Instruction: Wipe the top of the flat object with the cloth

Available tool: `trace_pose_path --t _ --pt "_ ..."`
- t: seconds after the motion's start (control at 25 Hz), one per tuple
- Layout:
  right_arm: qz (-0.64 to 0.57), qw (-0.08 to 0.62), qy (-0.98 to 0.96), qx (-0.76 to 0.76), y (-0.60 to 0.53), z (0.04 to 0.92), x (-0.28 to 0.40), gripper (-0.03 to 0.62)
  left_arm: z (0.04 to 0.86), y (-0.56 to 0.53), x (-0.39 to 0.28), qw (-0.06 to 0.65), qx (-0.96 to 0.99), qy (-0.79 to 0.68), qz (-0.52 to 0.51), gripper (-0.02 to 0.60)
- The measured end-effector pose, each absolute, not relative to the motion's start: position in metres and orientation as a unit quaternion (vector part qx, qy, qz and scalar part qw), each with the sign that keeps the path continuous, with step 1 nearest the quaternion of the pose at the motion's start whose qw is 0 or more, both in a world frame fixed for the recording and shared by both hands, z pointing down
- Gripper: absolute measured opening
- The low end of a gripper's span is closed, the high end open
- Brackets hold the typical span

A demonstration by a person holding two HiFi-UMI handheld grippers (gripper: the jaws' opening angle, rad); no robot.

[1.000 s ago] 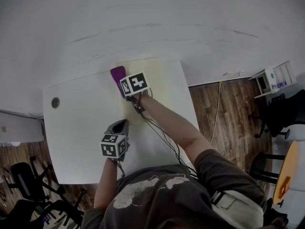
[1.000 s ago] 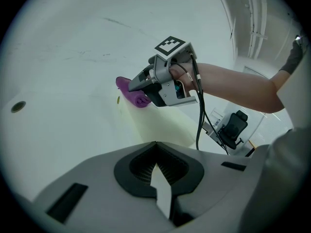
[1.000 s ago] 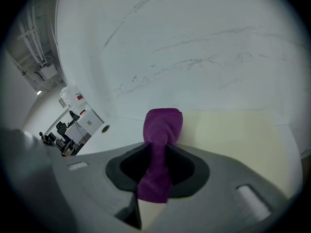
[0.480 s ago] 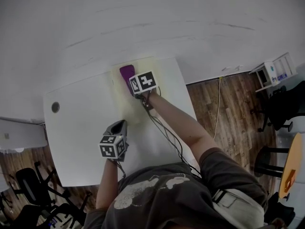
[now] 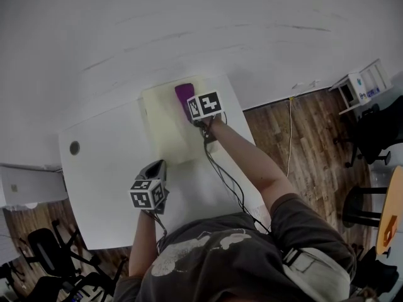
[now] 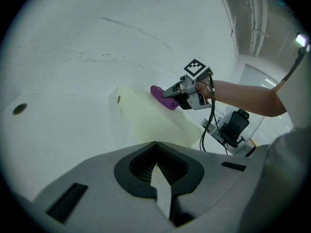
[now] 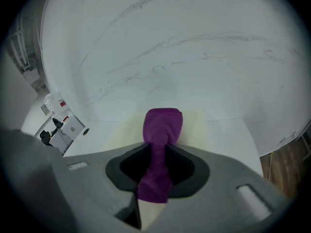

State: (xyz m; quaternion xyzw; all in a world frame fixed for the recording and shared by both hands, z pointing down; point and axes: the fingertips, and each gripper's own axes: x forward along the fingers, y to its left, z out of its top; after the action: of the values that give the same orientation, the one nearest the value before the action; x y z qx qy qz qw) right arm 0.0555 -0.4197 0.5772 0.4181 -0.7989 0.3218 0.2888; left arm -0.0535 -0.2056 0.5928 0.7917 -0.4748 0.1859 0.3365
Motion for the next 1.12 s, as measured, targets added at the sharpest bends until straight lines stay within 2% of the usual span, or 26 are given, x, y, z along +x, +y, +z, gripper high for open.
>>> trace_pose_path --t 0.64,0.84,1.12 --pt "0.329 0.289 -0.764 0.475 -0.422 0.578 0.122 0.098 0.595 -0.206 -0.050 0.334 0.788 -0.481 0.189 0.002" --pt "0.315 0.269 -0.784 0.463 -0.410 0.558 0.103 0.098 0.592 -0.207 -0.049 0.329 0.789 -0.483 0.190 0.002" --pt "0.297 0.253 -0.829 0.401 -0.379 0.530 0.037 0.098 0.593 -0.206 -0.050 0.325 0.792 -0.479 0.195 0.002"
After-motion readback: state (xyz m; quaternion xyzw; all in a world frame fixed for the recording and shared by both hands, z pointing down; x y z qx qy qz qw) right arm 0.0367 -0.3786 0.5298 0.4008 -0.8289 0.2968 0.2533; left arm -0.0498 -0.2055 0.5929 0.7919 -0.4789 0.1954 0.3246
